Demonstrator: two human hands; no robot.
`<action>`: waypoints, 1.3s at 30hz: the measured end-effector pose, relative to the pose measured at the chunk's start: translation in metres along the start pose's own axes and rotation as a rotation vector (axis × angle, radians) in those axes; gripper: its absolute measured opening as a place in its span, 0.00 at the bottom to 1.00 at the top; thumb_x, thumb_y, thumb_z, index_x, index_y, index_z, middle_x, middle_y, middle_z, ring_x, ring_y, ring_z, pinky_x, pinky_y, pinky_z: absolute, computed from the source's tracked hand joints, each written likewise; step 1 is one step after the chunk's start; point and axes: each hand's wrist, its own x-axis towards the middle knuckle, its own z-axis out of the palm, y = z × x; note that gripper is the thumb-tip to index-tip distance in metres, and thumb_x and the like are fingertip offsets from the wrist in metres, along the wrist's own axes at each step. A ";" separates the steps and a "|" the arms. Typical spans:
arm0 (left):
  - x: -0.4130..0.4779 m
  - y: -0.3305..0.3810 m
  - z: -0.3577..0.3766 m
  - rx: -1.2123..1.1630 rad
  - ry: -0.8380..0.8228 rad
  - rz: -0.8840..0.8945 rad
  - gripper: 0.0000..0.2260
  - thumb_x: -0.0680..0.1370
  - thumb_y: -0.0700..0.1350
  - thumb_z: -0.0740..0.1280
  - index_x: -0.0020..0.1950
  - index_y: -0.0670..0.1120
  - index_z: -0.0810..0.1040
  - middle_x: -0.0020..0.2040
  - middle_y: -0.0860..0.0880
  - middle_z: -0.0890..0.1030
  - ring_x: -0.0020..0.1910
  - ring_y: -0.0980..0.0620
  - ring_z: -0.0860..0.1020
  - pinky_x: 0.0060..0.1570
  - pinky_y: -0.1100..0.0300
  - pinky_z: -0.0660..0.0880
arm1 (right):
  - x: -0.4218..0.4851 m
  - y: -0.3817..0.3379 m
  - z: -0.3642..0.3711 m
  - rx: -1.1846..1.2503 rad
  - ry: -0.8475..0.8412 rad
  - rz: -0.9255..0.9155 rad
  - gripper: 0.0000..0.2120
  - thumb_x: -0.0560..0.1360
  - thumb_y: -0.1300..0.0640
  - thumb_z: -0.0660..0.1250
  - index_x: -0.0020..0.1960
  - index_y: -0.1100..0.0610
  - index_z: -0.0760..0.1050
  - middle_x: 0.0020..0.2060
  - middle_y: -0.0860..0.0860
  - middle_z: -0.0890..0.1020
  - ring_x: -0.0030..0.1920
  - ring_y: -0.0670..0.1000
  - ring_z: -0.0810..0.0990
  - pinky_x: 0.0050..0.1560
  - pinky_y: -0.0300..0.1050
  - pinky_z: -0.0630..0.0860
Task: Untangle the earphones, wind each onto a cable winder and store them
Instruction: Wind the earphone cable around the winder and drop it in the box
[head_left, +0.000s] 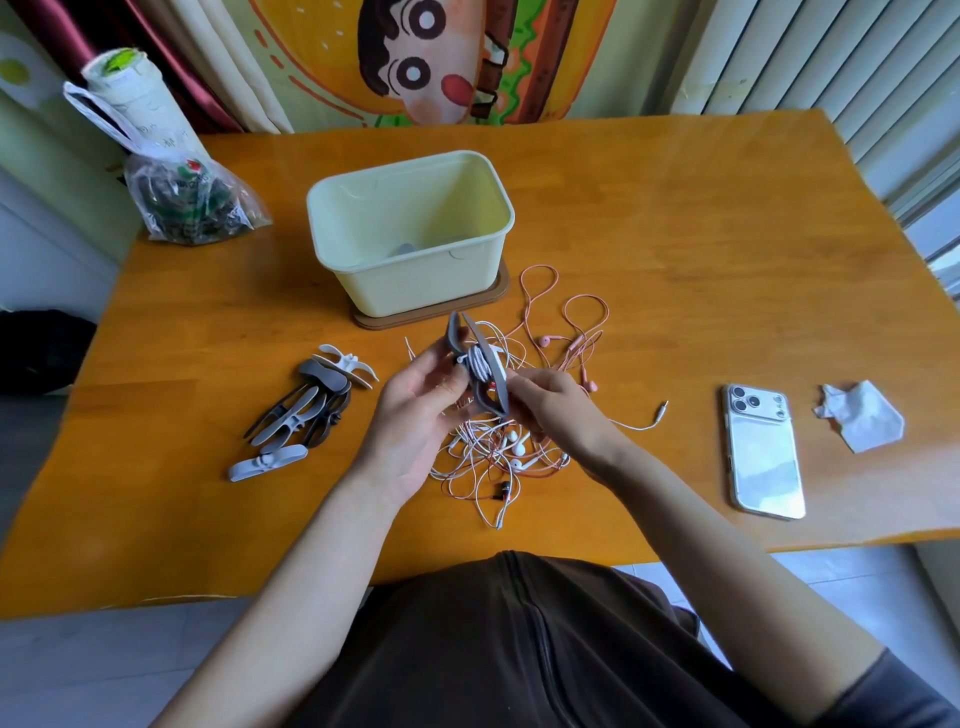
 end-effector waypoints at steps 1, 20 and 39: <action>0.001 0.000 0.000 -0.036 0.037 -0.007 0.13 0.78 0.39 0.62 0.59 0.50 0.77 0.59 0.46 0.81 0.60 0.46 0.79 0.54 0.51 0.78 | -0.001 0.000 0.001 -0.020 -0.013 -0.002 0.18 0.82 0.52 0.54 0.41 0.59 0.76 0.29 0.49 0.70 0.27 0.44 0.65 0.28 0.34 0.63; 0.010 -0.013 -0.015 0.443 0.390 0.245 0.13 0.79 0.37 0.64 0.62 0.47 0.77 0.53 0.47 0.82 0.52 0.51 0.81 0.51 0.58 0.79 | -0.013 0.003 0.011 -0.455 -0.003 -0.288 0.13 0.82 0.54 0.55 0.45 0.54 0.76 0.29 0.46 0.72 0.27 0.45 0.68 0.30 0.35 0.64; -0.008 0.000 -0.011 0.631 -0.317 -0.029 0.23 0.78 0.32 0.63 0.67 0.53 0.70 0.60 0.59 0.77 0.56 0.64 0.78 0.51 0.68 0.76 | 0.005 0.002 -0.034 -0.419 0.131 -0.278 0.11 0.77 0.52 0.65 0.37 0.53 0.74 0.27 0.43 0.70 0.26 0.43 0.66 0.28 0.34 0.63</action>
